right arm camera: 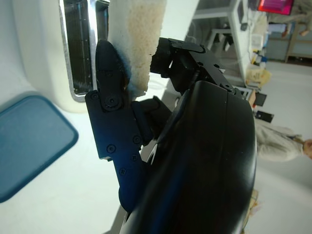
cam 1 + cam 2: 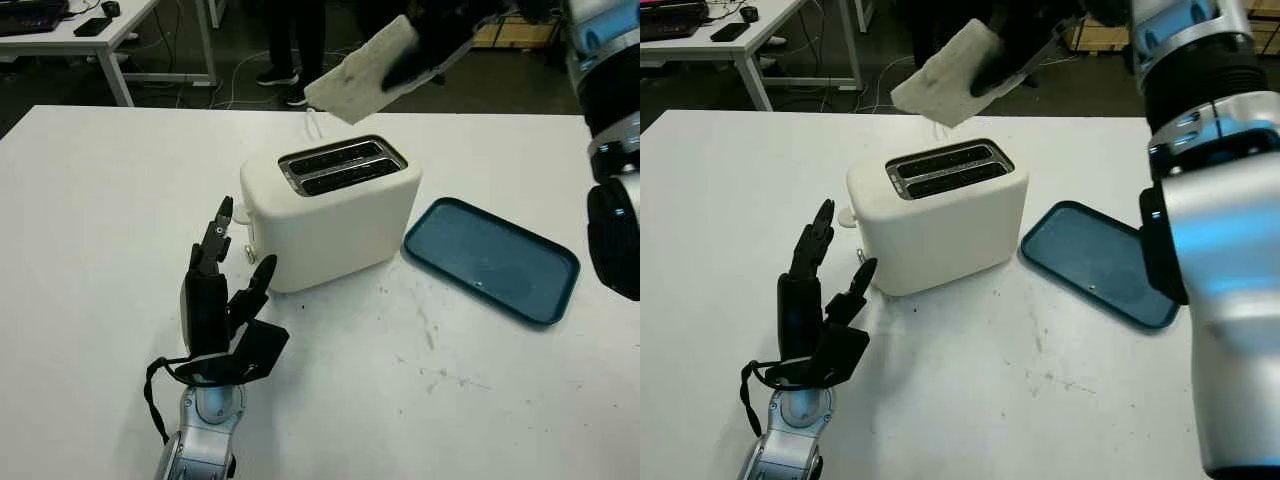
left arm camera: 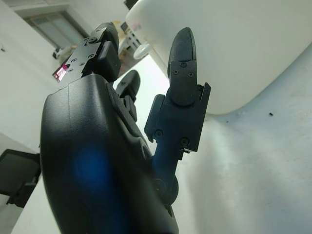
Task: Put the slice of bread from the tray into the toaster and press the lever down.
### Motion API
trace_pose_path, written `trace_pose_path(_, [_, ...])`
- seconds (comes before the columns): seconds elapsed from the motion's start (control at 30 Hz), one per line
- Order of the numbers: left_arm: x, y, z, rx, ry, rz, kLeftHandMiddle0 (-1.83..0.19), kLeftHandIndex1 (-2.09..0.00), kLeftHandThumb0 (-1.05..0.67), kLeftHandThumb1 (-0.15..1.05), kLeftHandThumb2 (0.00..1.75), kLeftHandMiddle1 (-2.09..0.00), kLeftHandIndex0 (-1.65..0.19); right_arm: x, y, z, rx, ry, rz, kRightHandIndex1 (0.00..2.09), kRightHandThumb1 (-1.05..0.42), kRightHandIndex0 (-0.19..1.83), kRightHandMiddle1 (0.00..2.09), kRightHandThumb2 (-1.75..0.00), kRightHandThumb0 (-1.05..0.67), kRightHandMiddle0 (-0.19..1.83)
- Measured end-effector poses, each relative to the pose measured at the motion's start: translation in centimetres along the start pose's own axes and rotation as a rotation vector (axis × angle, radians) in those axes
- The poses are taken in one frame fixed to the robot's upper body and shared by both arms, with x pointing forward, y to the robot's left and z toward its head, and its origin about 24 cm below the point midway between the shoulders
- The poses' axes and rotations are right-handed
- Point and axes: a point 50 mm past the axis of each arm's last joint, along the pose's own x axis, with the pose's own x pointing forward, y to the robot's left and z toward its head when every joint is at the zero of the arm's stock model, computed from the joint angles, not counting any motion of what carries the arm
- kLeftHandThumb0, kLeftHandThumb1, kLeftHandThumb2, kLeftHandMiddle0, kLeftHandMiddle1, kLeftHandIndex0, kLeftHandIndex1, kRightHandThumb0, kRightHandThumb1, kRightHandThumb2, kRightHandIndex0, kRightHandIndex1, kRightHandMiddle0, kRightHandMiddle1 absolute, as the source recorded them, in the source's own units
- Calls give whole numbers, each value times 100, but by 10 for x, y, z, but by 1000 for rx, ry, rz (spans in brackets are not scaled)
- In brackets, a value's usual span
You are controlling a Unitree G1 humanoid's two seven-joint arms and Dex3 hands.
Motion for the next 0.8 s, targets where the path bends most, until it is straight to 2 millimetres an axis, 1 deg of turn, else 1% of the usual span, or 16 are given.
trace_pose_path(0.13, [-2,-1,0,-2,4,-2,-5,0,-42,92,28,-64,-27,4,4,-1,7,7,35,175,-92,106,175,-19,-59,87])
trace_pose_path(0.33, [-2,-1,-1,-1,6,3,-5,0,-43,92,28,-65,-27,6,6,-3,-30,38,51,175,-92,109,175,-22,-60,93])
trace_pose_path(0.5, [-2,-1,-1,-1,7,3,-5,0,-42,92,28,-65,-27,9,8,-5,-30,52,54,175,-92,113,175,-25,-55,97])
trace_pose_path(0.6, [-2,-1,-1,-2,8,2,-4,0,-41,92,29,-64,-26,11,9,-4,-96,60,32,175,-92,112,175,-29,-50,95])
trace_pose_path(0.7, [-2,-1,-2,0,11,1,-5,0,-42,92,28,-65,-26,16,14,-7,-140,53,13,175,-92,114,175,-28,-51,95])
trace_pose_path(0.8, [-3,-1,-2,1,13,0,-5,0,-44,92,29,-66,-27,22,22,-12,-142,48,18,175,-92,113,175,-27,-48,91])
